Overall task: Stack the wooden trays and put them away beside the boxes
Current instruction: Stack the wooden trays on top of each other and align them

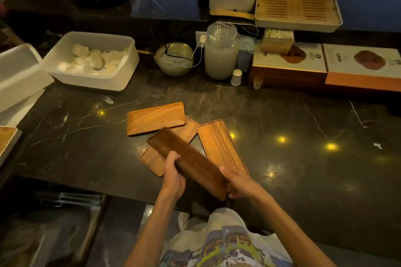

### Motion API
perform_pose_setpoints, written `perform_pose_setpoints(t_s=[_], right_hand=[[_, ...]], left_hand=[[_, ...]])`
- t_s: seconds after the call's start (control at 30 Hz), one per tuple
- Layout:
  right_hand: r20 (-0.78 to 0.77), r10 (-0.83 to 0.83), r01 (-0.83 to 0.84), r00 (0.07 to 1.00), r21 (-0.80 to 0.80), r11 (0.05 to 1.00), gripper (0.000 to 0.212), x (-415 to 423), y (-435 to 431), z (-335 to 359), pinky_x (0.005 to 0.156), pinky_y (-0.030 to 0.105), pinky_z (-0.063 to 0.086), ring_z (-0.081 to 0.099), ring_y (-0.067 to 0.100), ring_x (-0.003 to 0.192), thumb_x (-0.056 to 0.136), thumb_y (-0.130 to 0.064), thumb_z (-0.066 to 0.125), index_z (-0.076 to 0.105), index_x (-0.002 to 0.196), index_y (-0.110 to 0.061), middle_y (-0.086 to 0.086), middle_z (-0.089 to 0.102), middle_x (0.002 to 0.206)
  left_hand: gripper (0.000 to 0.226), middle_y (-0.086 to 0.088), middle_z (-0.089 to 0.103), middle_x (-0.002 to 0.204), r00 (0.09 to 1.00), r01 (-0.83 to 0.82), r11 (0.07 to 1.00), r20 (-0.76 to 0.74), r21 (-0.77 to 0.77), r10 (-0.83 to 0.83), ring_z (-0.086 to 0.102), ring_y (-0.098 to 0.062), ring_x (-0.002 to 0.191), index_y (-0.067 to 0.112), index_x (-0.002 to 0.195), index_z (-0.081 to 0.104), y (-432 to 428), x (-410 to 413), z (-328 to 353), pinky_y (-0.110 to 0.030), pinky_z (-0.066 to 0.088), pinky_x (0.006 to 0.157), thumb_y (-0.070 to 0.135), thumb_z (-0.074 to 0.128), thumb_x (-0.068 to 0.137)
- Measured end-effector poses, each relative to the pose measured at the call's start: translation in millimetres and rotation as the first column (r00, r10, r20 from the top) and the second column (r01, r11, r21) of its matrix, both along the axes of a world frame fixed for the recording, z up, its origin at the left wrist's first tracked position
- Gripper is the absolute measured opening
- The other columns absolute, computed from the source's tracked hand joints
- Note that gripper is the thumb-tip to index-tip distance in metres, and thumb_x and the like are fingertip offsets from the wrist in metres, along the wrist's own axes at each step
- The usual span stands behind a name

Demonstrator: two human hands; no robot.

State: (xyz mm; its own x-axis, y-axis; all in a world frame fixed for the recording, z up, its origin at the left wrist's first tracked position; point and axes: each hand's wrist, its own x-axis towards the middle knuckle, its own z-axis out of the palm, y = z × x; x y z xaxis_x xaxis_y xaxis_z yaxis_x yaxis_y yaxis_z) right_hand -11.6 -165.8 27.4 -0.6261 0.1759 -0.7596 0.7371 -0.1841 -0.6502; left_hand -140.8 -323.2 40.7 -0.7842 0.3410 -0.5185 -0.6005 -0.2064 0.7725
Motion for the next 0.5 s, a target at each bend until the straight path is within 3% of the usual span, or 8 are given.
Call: perform_pose_setpoints(t_s=[0.07,0.17,0.23,0.33,0.37,0.43,0.5], right_hand=[[0.031,-0.224,0.224,0.974,-0.257,0.94,0.036,16,3,-3,0.073,0.033,0.059,0.067,0.024,0.104,0.095,-0.037,0.057,0.051,0.128,-0.022,0.005,0.063,0.119],[-0.01,-0.554,0.528,0.833,-0.287,0.799,0.036,47,22,-10,0.069,0.029,0.058,0.067,0.02,0.102,0.097,-0.007,0.052,0.053,0.131,-0.017,0.007,0.068,0.116],[-0.042,-0.73,0.704,0.682,-0.231,0.671,0.032,72,46,-12,0.07,0.029,0.055,0.066,0.019,0.098,0.098,-0.006,0.051,0.055,0.129,-0.01,0.008,0.069,0.111],[-0.108,-0.805,0.809,0.583,-0.012,0.587,0.032,114,91,-20,0.084,0.039,0.054,0.063,0.023,0.101,0.098,-0.01,0.051,0.056,0.129,-0.007,0.01,0.066,0.11],[-0.123,-0.805,0.814,0.58,0.058,0.577,0.034,129,106,-26,0.093,0.043,0.053,0.061,0.027,0.107,0.098,-0.01,0.052,0.055,0.131,-0.006,0.013,0.064,0.117],[-0.119,-0.788,0.793,0.604,0.184,0.581,0.039,156,131,-38,0.102,0.045,0.047,0.057,0.03,0.117,0.096,-0.007,0.054,0.054,0.134,-0.005,0.016,0.06,0.128],[-0.104,-0.766,0.757,0.634,0.286,0.588,0.043,180,153,-49,0.098,0.037,0.048,0.056,0.025,0.118,0.094,-0.004,0.056,0.052,0.136,-0.006,0.013,0.059,0.132]], left_hand=[[0.052,-0.012,0.056,0.122,0.996,-0.081,0.997,0.045,0.002,0.081,0.059,-0.027,0.107,0.02,0.136,0.042,20,19,1,-0.04,0.055,0.075,0.02,0.054,0.085],[0.074,-0.004,0.052,0.136,0.985,-0.155,0.988,-0.079,0.006,0.155,0.055,-0.024,0.12,0.041,0.147,0.024,51,46,3,-0.046,0.048,0.098,0.01,0.057,0.088],[0.061,-0.002,0.053,0.138,0.982,-0.112,0.994,-0.155,-0.005,0.11,0.054,-0.021,0.124,0.036,0.143,0.034,67,57,0,-0.043,0.045,0.103,0.016,0.059,0.091],[0.035,-0.004,0.06,0.126,0.963,0.088,0.97,-0.229,-0.226,-0.141,0.059,-0.02,0.116,0.025,0.129,0.052,92,71,-16,-0.04,0.049,0.099,0.032,0.054,0.096],[0.033,-0.004,0.062,0.121,0.93,0.166,0.927,-0.259,-0.335,-0.26,0.06,-0.019,0.112,0.019,0.126,0.054,102,77,-23,-0.036,0.05,0.096,0.034,0.052,0.097],[0.023,0.0,0.066,0.101,0.844,0.251,0.812,-0.292,-0.527,-0.45,0.063,-0.016,0.093,0.015,0.11,0.061,122,89,-37,-0.018,0.053,0.075,0.031,0.049,0.098],[0.016,0.004,0.064,0.082,0.734,0.313,0.667,-0.274,-0.676,-0.622,0.062,-0.018,0.08,0.018,0.094,0.061,143,99,-51,-0.018,0.051,0.061,0.027,0.049,0.098]])
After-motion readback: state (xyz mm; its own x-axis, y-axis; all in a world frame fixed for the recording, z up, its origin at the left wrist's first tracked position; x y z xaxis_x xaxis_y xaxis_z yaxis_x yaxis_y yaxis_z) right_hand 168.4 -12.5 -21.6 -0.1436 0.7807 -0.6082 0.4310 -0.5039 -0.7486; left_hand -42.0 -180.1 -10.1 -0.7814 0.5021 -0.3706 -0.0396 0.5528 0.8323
